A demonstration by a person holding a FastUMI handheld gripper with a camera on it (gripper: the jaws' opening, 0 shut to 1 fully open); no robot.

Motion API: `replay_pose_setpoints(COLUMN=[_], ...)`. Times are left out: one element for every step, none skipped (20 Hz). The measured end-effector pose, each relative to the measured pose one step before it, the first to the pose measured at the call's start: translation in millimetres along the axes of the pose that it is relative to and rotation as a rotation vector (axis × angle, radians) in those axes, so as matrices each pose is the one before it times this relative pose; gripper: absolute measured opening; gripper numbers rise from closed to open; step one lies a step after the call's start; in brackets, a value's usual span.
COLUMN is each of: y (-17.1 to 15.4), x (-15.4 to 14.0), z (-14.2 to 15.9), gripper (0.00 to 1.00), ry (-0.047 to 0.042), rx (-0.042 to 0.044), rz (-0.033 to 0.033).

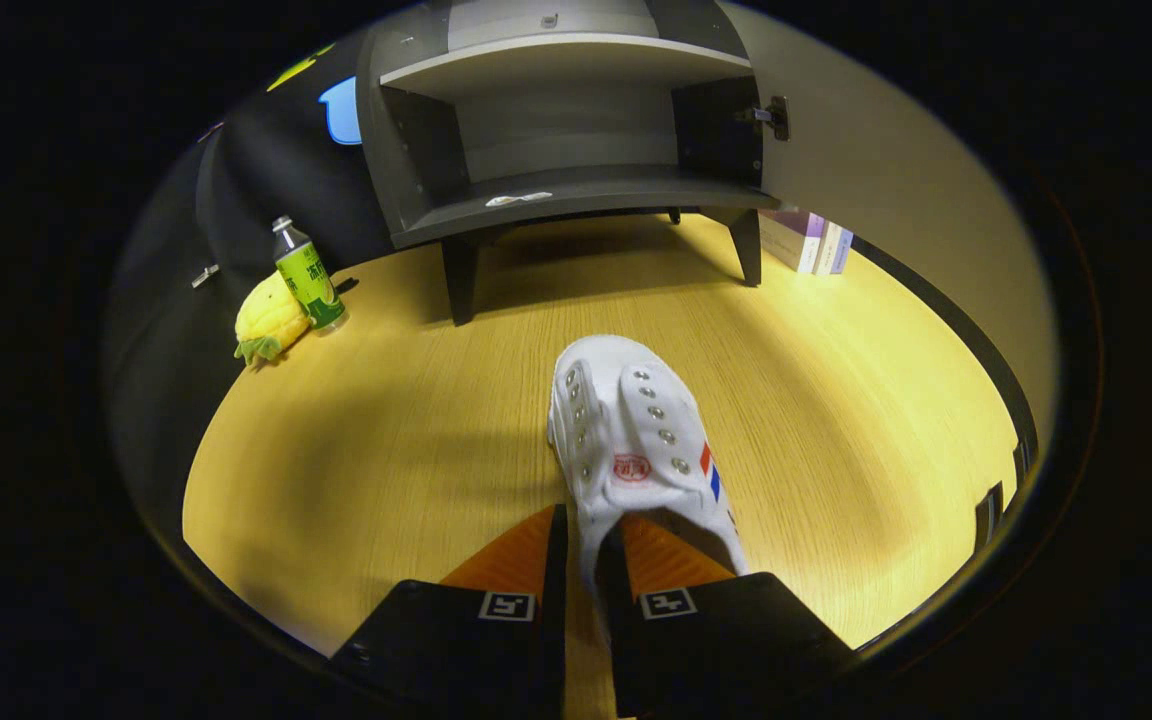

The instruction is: Open the shoe cabinet door, grab the shoes and put them into the shoe cabinet, then close the shoe cabinet door.

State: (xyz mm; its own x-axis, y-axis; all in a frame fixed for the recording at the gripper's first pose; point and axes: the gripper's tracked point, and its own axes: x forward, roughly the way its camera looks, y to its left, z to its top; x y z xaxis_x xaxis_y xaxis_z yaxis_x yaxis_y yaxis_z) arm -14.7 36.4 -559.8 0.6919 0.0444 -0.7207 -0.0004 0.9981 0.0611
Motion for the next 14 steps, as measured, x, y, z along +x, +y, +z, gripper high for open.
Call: replay_pose_setpoints(y=[0.56,0.55,-0.84,-0.98,1.07,-0.05,0.1,-0.37,-1.24,-0.6,4.39,-1.24,-0.35,0.23], x=[4.72,4.37,3.88,3.03,0.54,0.63,1.17,1.47,4.36,4.19,-5.97,15.15,-6.27,2.04], z=[4.28,3.48,1.76,2.42,2.4,1.81,0.78,1.58,1.88,2.64,1.21,-3.4,0.98,-1.09], gripper=[0.23,0.23,0.23,0.21,0.19,0.19,0.19,0.19,0.19,0.19,0.19,0.07,0.07,0.07], ry=[-0.02007,-0.01809,-0.01601,-0.01617,-0.01295,-0.01121,-0.01004,-0.00676,-0.00518,-0.01055,-0.00004,0.00593,0.00138,0.00495], rx=[0.00089,0.00058,-0.00011,0.00262,0.00729,0.00793,0.00128,-0.002,-0.00494,-0.00561,-0.0001,-0.00814,-0.00765,-0.00433], rz=[0.00328,0.00069,-0.00601,-0.00065,0.00271,0.00146,-0.00183,0.00035,0.00295,0.00399,0.01296,-0.01218,0.00127,-0.00056])
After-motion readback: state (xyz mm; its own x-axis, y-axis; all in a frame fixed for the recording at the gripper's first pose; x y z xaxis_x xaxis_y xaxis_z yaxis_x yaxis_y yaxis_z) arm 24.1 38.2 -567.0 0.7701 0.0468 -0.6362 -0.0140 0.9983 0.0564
